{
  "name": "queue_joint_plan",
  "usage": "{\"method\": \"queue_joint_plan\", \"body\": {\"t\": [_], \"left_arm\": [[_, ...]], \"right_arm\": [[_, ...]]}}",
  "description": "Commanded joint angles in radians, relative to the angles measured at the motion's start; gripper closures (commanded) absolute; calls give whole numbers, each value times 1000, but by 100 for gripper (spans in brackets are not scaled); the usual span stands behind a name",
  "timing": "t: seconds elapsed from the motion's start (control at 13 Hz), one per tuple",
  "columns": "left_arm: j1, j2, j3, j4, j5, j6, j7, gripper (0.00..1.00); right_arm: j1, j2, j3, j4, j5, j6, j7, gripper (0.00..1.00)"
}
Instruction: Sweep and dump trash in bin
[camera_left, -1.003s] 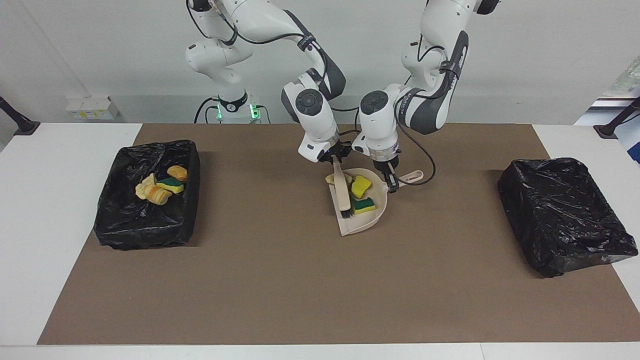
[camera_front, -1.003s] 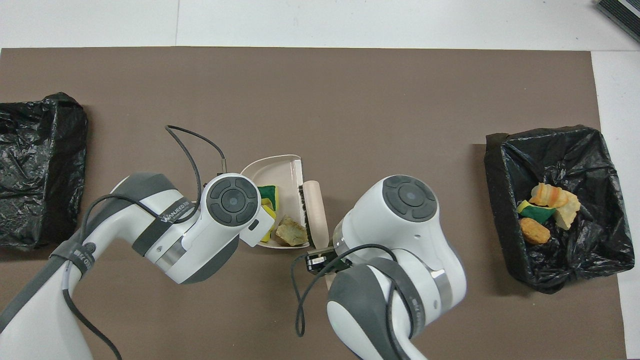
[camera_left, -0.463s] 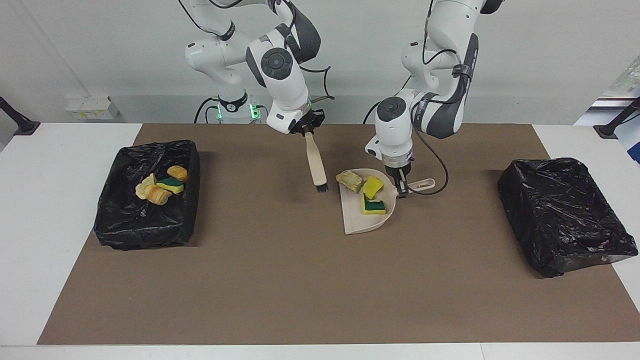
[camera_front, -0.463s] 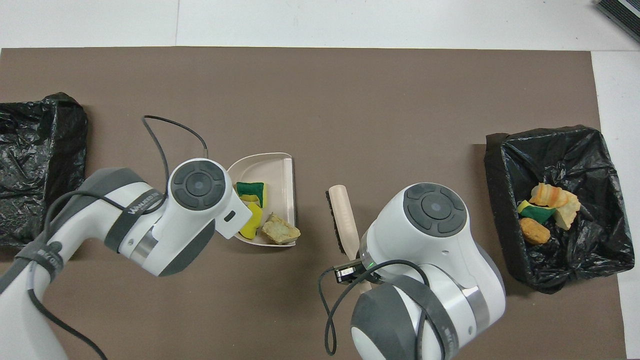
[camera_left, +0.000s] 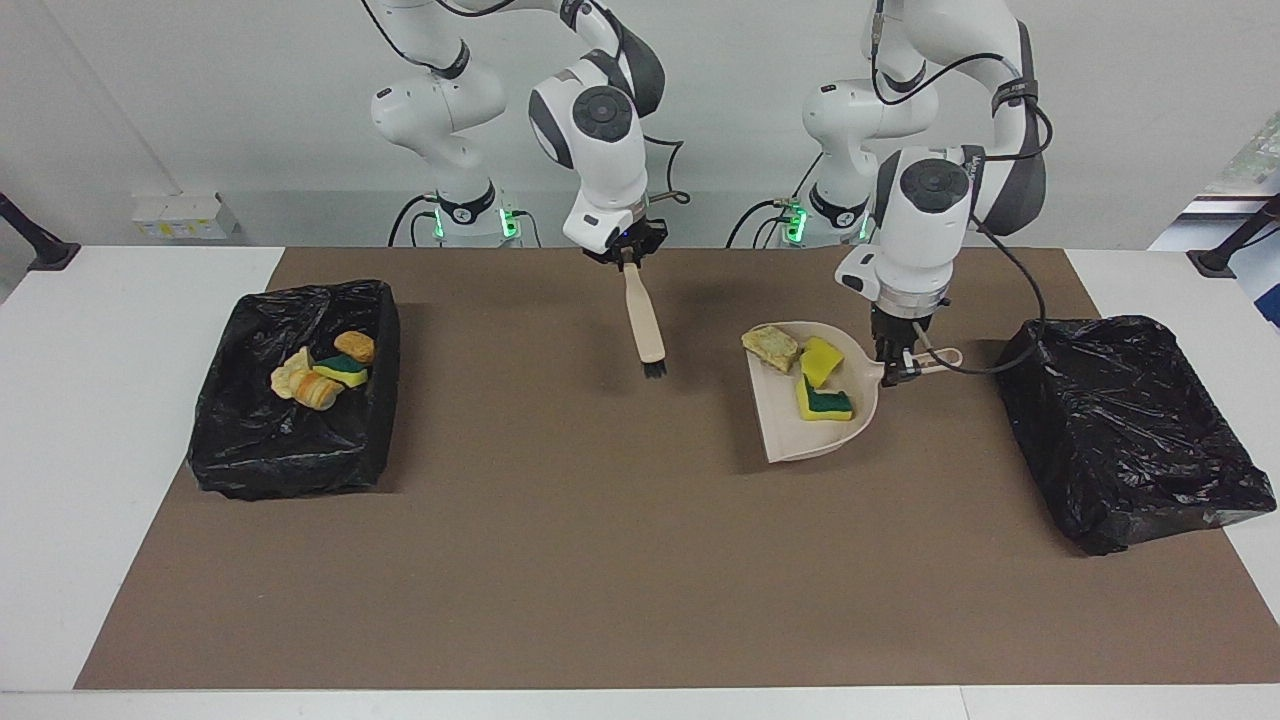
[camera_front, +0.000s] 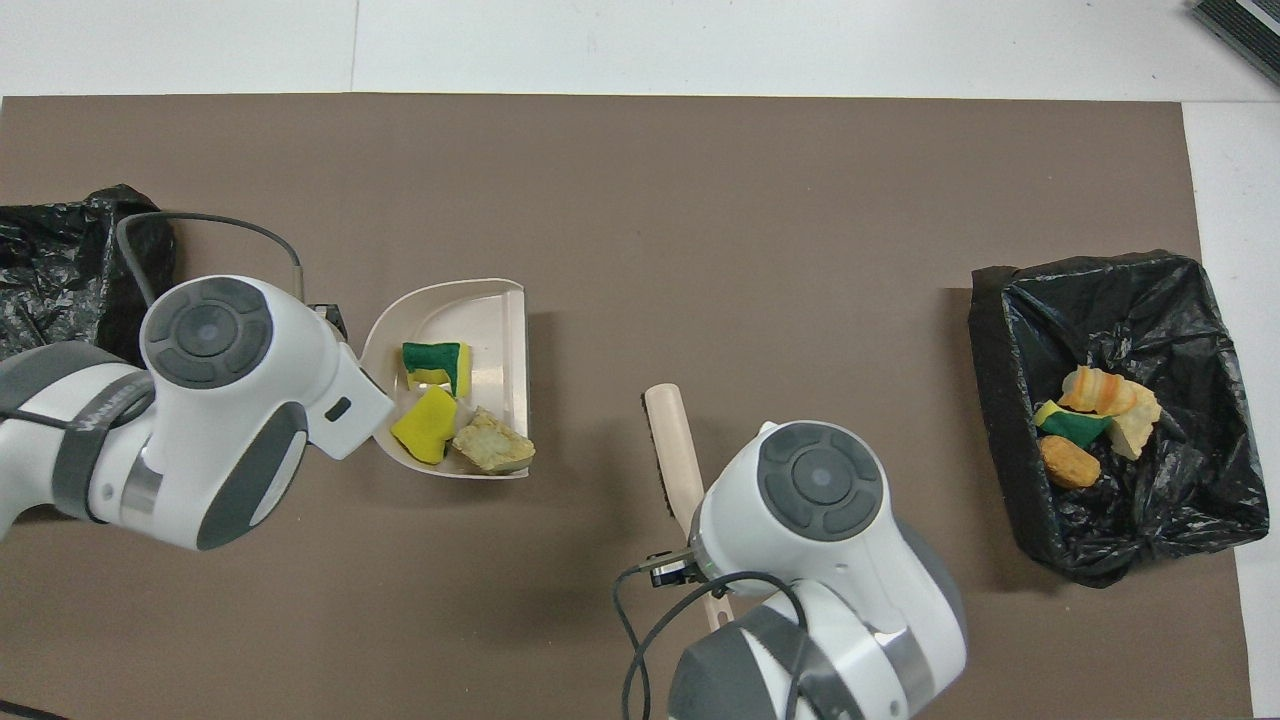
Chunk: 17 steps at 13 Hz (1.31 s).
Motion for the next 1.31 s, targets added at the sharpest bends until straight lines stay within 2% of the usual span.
{"method": "queue_joint_plan", "body": {"t": [0.0, 0.23, 0.39, 0.54, 0.77, 0.93, 1.0, 1.08, 1.16, 1.23], "left_arm": [[-4, -46, 126, -35, -72, 46, 165, 100], [-7, -61, 341, -6, -130, 25, 244, 100], [-4, -43, 442, 59, -189, 9, 355, 100], [-4, 11, 554, 159, -201, 6, 507, 100], [-1, 132, 696, 337, -187, 26, 815, 100], [0, 187, 717, 391, -129, 60, 865, 100], [-1, 200, 719, 405, -70, 101, 856, 100], [-7, 209, 721, 403, -4, 127, 848, 100], [-10, 218, 719, 403, 61, 147, 834, 100], [-12, 230, 719, 402, 108, 167, 793, 100]], "right_arm": [[102, 35, 2, -6, -37, 71, 146, 100], [228, 96, 2, -3, -89, 138, 314, 100], [262, 142, 2, -3, -104, 183, 381, 100], [266, 162, 4, -1, -104, 214, 383, 100], [268, 196, 4, -1, -103, 237, 389, 100], [295, 216, 4, -1, -103, 280, 420, 100], [294, 219, 2, 3, -103, 275, 428, 89], [292, 219, 2, 9, -103, 268, 431, 47], [289, 219, -1, 23, -104, 255, 434, 25], [280, 209, -4, 35, -104, 225, 434, 10]]}}
